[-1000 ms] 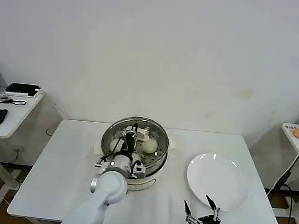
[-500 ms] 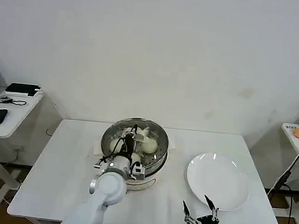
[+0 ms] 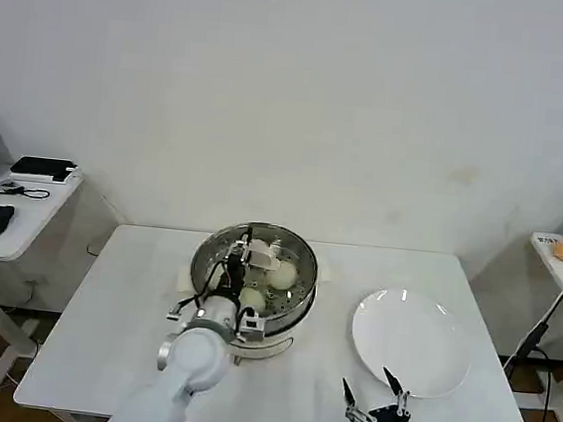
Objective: Take steamed baozi put them in steamer then cover it.
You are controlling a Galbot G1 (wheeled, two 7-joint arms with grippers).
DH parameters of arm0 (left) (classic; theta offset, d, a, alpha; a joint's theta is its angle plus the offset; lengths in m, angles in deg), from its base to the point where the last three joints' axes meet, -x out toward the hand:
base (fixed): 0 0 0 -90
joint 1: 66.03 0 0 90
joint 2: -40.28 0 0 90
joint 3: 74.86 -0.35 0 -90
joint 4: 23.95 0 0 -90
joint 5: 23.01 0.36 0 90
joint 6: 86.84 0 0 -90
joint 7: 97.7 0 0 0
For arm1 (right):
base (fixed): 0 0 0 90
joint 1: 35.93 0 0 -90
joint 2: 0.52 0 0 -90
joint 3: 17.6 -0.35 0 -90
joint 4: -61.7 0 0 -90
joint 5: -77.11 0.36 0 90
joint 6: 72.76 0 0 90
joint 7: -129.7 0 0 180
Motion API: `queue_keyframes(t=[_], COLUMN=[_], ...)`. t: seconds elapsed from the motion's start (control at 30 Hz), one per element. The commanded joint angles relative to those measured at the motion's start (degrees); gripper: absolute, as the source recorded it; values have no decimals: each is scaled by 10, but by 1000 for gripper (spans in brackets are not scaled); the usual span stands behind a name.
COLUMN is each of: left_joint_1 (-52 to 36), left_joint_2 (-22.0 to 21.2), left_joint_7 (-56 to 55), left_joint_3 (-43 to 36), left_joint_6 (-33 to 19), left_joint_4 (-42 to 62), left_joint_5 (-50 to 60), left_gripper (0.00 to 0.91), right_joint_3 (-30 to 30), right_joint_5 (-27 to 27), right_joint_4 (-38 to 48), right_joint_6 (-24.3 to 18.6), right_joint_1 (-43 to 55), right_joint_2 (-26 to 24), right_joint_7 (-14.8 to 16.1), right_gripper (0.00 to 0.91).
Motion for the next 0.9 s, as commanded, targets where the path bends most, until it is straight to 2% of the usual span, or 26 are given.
queue_keyframes(t=[0.03,0.27,0.5,0.57,0.7,0.77,0.83,0.9], left_joint_1=[57,108,210,238,330,356,368,377], left_joint_2=[42,83,109,113,99,83,67,42], left_joint_7=[-11,-24,-80,-117,-191,-227,-261,-275], left_joint_3=[12,30,93,123,242,288,311,334], left_joint_6=[-7,-12,-38,-48,-120,-179,-217,-283], left_joint_4=[-81,-159,-253,-257,-221,-174,-147,-116], left_joint_5=[-20,-70,-182,-279,-572,-718,-822,-839], left_gripper=[907,907,907,907,907,907,907,907], right_joint_3=[-2,-2,-5,-3,8,15,19,25], right_joint_5=[2,5,20,19,12,9,3,-23], right_joint_4=[0,2,2,2,6,7,6,-6], right_joint_6=[0,0,0,1,7,10,8,7], right_joint_1=[-1,-1,-3,0,2,1,1,-4], right_joint_2=[-2,-6,-27,-26,-19,-19,-19,-15], right_joint_7=[-1,-2,-3,-5,-23,-35,-44,-61], right_gripper=[907,907,907,907,907,907,907,907])
